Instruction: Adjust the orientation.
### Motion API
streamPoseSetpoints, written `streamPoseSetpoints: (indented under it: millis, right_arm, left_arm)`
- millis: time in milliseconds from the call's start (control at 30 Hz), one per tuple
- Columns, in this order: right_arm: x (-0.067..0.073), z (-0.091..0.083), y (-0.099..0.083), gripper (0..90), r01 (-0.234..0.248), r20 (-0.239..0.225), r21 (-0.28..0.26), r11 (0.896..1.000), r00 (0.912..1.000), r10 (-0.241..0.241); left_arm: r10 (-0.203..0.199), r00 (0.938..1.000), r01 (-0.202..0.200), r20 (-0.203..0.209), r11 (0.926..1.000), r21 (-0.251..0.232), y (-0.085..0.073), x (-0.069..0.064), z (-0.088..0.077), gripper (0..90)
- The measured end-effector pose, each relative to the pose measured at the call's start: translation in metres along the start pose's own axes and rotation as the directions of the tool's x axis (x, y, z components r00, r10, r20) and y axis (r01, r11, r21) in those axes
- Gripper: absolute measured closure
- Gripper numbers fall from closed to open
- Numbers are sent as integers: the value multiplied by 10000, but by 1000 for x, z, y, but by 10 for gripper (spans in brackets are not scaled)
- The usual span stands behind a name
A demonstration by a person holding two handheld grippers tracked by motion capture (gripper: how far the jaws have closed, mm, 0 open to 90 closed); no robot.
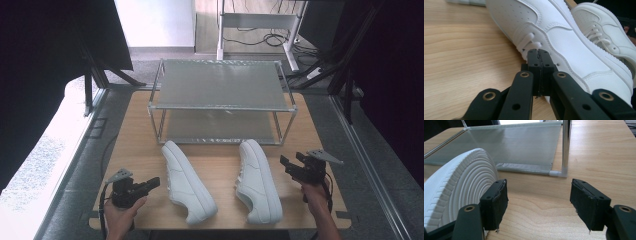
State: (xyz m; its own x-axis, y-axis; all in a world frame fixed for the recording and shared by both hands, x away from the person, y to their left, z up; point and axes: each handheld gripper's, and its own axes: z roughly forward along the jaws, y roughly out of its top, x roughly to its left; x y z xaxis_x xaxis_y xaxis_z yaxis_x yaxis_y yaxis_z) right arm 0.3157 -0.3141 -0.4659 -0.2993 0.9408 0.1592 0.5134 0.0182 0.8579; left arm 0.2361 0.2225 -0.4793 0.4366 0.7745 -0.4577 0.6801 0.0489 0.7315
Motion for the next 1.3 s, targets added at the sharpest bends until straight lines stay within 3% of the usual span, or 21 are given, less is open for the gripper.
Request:
streamPoseSetpoints:
  millis: [267, 1300]
  right_arm:
    - [0, -1, -1, 304, -11, 90, -4, 10000, 10000, 11]
    - [-10, -3, -2, 304, -549, 524, -29, 9985, 9971, 549]
  left_arm:
    - [455, 9988, -461, 154, 9981, 418, 12, -9, 18, 894]
    - [672, 9971, -683, 355, 9972, 315, 33, -24, 27, 895]
